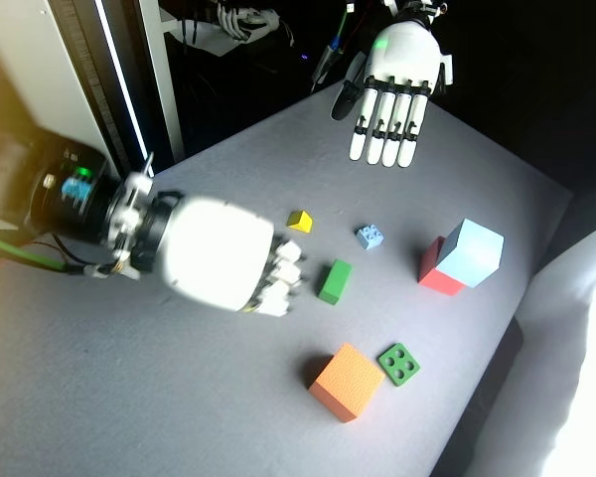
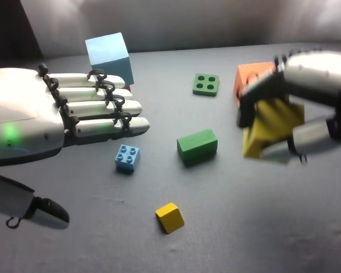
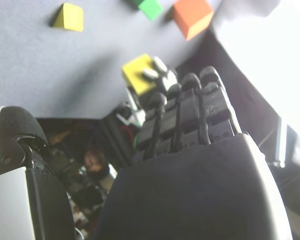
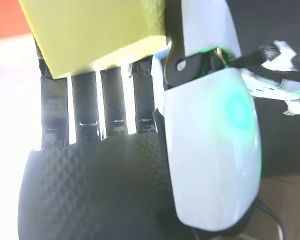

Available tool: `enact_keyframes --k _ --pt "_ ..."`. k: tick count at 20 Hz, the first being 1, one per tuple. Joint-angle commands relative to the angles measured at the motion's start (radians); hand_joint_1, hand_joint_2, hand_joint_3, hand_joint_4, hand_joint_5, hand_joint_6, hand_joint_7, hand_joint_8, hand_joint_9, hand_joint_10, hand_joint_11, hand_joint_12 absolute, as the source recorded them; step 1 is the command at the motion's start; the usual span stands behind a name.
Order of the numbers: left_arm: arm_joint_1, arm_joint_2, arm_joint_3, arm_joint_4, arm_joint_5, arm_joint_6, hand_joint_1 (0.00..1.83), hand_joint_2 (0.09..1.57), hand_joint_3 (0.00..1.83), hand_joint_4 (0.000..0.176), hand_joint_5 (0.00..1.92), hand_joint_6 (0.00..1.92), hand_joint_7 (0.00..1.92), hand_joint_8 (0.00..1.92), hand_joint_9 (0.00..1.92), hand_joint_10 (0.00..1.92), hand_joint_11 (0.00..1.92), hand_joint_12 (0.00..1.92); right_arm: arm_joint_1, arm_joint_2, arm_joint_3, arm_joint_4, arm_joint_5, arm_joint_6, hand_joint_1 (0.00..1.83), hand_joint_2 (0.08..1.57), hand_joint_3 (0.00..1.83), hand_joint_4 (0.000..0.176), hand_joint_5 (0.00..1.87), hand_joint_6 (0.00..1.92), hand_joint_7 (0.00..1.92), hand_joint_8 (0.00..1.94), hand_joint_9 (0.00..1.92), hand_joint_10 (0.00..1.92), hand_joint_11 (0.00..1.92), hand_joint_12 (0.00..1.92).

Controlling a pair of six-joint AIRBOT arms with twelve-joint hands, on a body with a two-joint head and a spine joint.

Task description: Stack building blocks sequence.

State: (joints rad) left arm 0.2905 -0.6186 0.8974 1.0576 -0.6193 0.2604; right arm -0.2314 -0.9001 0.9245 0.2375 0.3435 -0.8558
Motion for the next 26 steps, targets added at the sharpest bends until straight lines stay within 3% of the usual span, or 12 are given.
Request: enact_keyframes --k 1,3,4,6,7,8,11,18,21,26 --pt "-0.012 0.012 0.001 -0.034 -0.06 -0.003 0.51 1.01 0.01 0.0 0.0 0.0 0.02 0.01 0.02 0.01 0.0 0.0 0.028 0.003 0.019 -0.025 0.046 0.003 1.37 1.12 0.0 0.0 0.87 1.11 1.04 0.9 0.89 1.17 0.62 1.19" --pt "-0.005 0.013 0.001 -0.018 -0.06 -0.016 0.49 1.0 0.0 0.0 0.01 0.0 0.06 0.02 0.06 0.02 0.04 0.02 0.127 -0.046 0.095 -0.074 -0.05 0.004 1.37 1.13 0.0 0.0 0.84 1.15 1.02 0.93 0.86 1.23 0.59 1.22" --pt "-0.003 0.013 0.001 -0.015 -0.06 -0.016 0.46 1.01 0.01 0.0 0.0 0.0 0.06 0.01 0.05 0.02 0.03 0.02 0.161 -0.066 0.127 -0.078 -0.094 0.004 1.24 1.14 0.0 0.0 0.84 1.17 1.01 0.97 0.91 0.76 0.59 1.22" --pt "0.001 0.013 0.004 -0.013 -0.06 -0.016 0.44 1.02 0.01 0.0 0.0 0.0 0.05 0.01 0.05 0.01 0.02 0.01 0.221 -0.11 0.197 -0.096 -0.159 0.003 1.21 1.15 0.0 0.0 0.85 1.18 1.01 0.97 1.06 0.32 0.6 1.19" --pt "0.003 0.013 0.006 -0.013 -0.06 -0.016 0.47 1.02 0.01 0.0 0.0 0.0 0.06 0.01 0.05 0.01 0.02 0.02 0.246 -0.139 0.239 -0.1 -0.19 0.003 1.34 1.13 0.0 0.0 0.85 1.16 1.03 0.89 0.92 1.01 0.59 1.21" --pt "0.003 0.013 0.008 -0.01 -0.06 -0.016 0.47 1.01 0.0 0.0 0.0 0.0 0.07 0.01 0.06 0.01 0.03 0.02 0.264 -0.167 0.277 -0.101 -0.219 0.002 1.36 1.12 0.0 0.0 0.86 1.14 1.03 0.88 0.89 1.17 0.6 1.22" --pt "0.004 0.013 0.009 -0.006 -0.06 -0.016 0.45 1.04 0.01 0.0 0.0 0.0 0.04 0.01 0.03 0.01 0.0 0.0 0.28 -0.245 0.398 -0.101 -0.291 0.001 1.37 1.11 0.0 0.0 0.89 1.07 1.07 0.85 0.9 1.16 0.61 1.22" --pt "0.005 0.01 0.007 -0.004 -0.06 -0.016 0.52 1.03 0.0 0.0 0.0 0.0 0.03 0.0 0.04 0.0 0.0 0.0 0.27 -0.304 0.542 -0.1 -0.253 0.015 1.37 1.12 0.0 0.0 0.87 1.09 1.05 0.88 0.86 1.24 0.56 1.29" --pt "0.005 0.009 0.006 -0.001 -0.058 -0.016 0.55 1.01 0.0 0.0 0.01 0.01 0.09 0.02 0.09 0.02 0.05 0.02 0.259 -0.326 0.577 -0.1 -0.242 0.021 1.37 1.13 0.0 0.0 0.86 1.11 1.04 0.89 0.85 1.24 0.54 1.29" --pt "0.005 0.008 0.006 0.004 -0.054 -0.016 0.45 1.03 0.0 0.0 0.0 0.0 0.08 0.0 0.08 0.01 0.04 0.05 0.232 -0.339 0.58 -0.1 -0.222 0.063 1.37 1.13 0.0 0.0 0.86 1.12 1.04 0.9 0.85 1.24 0.55 1.29"
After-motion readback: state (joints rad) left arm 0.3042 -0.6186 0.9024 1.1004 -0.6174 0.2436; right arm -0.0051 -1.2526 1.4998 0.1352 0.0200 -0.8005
